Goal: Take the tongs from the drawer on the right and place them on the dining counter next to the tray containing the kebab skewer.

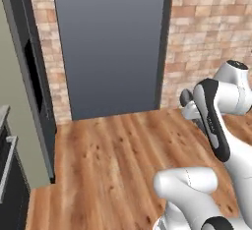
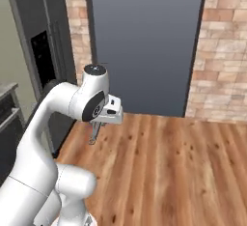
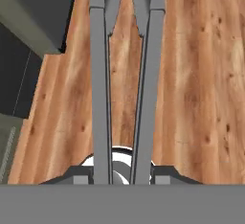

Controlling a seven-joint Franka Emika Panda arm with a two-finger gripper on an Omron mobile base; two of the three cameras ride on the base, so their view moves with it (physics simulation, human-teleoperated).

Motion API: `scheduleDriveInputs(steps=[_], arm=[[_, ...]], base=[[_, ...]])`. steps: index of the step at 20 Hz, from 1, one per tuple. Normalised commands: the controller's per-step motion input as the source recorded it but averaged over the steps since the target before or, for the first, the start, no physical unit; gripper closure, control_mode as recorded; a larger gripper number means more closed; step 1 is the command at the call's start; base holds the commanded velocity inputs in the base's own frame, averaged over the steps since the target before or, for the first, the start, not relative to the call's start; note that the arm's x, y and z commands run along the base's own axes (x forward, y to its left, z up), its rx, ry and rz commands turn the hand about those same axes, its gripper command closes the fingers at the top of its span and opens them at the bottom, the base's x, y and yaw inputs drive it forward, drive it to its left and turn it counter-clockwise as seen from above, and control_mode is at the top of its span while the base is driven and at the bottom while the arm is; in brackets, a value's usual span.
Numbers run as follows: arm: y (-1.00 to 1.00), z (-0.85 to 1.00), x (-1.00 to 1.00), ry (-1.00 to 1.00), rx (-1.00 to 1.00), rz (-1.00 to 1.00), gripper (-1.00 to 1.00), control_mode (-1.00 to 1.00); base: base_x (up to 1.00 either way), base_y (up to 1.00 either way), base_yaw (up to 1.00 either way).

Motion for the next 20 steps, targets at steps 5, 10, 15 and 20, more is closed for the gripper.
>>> scheduleDriveInputs(steps=[5,10,15,20], arm=[[0.0,0.0,0.0,0.0,0.0,0.0,1.0,1.0],[0.0,0.0,0.0,0.0,0.0,0.0,1.0,1.0],[0.0,0.0,0.0,0.0,0.0,0.0,1.0,1.0],[0.0,0.0,0.0,0.0,0.0,0.0,1.0,1.0]], base=[[0.0,0.12,-0.95],[0.0,0.09,-0.95],[0.0,0.05,-0.97],[0.03,0.09,-0.93]])
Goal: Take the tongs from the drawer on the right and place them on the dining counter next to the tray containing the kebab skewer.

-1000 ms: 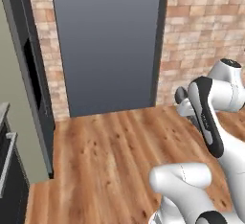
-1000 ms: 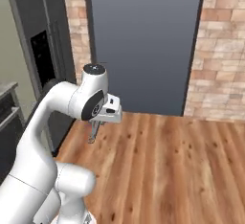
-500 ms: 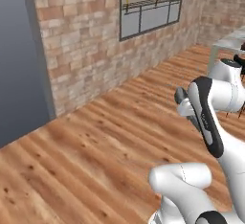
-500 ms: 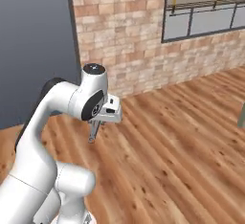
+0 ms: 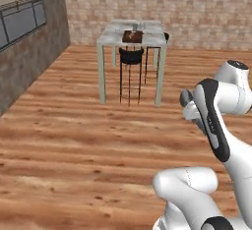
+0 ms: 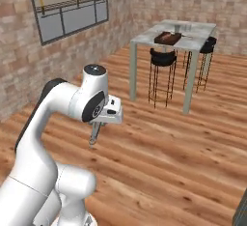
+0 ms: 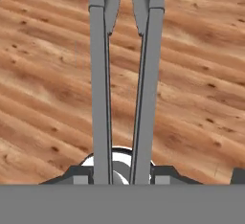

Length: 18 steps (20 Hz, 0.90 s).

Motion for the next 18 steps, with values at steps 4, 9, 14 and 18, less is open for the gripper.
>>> scheduleDriveInputs(steps=[4,9,14,18], arm=[[0.0,0.0,0.0,0.0,0.0,0.0,1.0,1.0],[0.0,0.0,0.0,0.0,0.0,0.0,1.0,1.0],[0.0,0.0,0.0,0.0,0.0,0.0,1.0,1.0],[0.0,0.0,0.0,0.0,0.0,0.0,1.0,1.0]], base=[[0.6,0.39,-0.47],[1.0,0.35,-0.21],[1.0,0.35,-0.23],[1.0,0.45,-0.25]])
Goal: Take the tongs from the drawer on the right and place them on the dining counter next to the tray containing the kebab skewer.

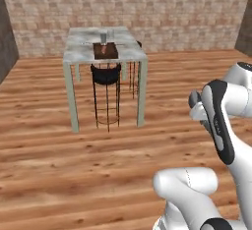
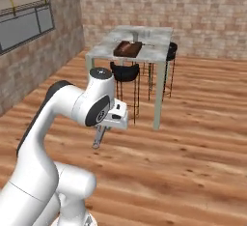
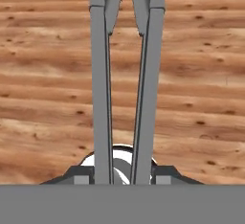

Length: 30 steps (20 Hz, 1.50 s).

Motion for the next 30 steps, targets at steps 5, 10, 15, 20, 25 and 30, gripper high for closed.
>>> scheduleDriveInputs(steps=[5,10,15,20,25,30], arm=[[0.0,0.0,0.0,0.0,0.0,0.0,1.0,1.0],[0.0,0.0,0.0,0.0,0.0,0.0,1.0,1.0],[0.0,0.0,0.0,0.0,0.0,0.0,1.0,1.0],[0.0,0.0,0.0,0.0,0.0,0.0,1.0,1.0],[0.0,0.0,0.0,0.0,0.0,0.0,1.0,1.0],[0.0,0.0,0.0,0.0,0.0,0.0,1.0,1.0]], base=[[1.0,0.52,-0.27],[1.0,0.53,-0.27],[1.0,0.56,-0.27],[0.95,0.49,-0.2],[0.85,0.49,-0.13],[0.74,0.21,-0.03]])
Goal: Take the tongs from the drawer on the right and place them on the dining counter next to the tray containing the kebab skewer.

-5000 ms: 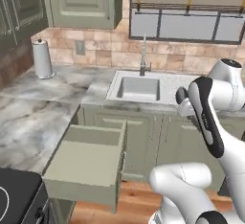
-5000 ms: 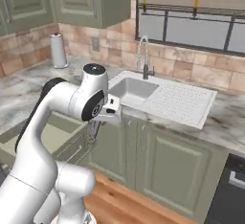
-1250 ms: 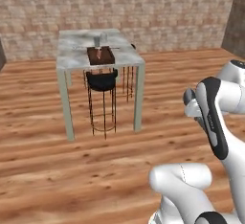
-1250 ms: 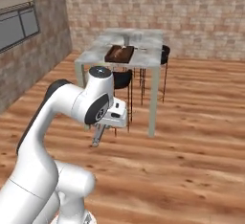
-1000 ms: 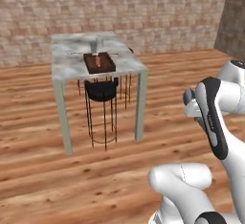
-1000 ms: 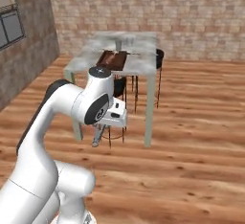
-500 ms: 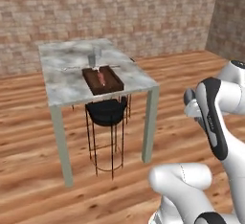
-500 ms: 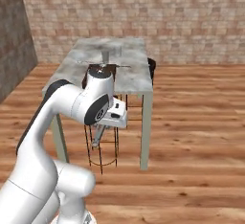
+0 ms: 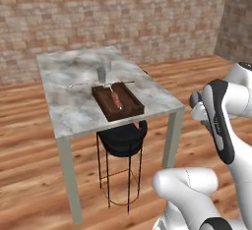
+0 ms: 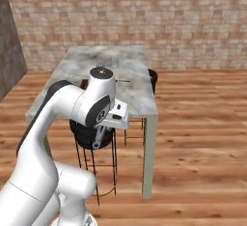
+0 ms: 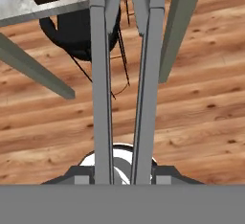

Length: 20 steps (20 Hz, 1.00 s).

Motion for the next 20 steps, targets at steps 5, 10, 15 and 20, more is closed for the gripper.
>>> scheduleDriveInputs(steps=[5,10,15,20], arm=[[0.0,0.0,0.0,0.0,0.0,0.0,1.0,1.0],[0.0,0.0,0.0,0.0,0.0,0.0,1.0,1.0],[0.0,0.0,0.0,0.0,0.0,0.0,1.0,1.0],[0.0,0.0,0.0,0.0,0.0,0.0,1.0,1.0]], base=[[0.38,0.0,0.0],[0.1,-0.3,0.02],[0.69,-0.53,0.09],[0.54,-0.34,0.13]])
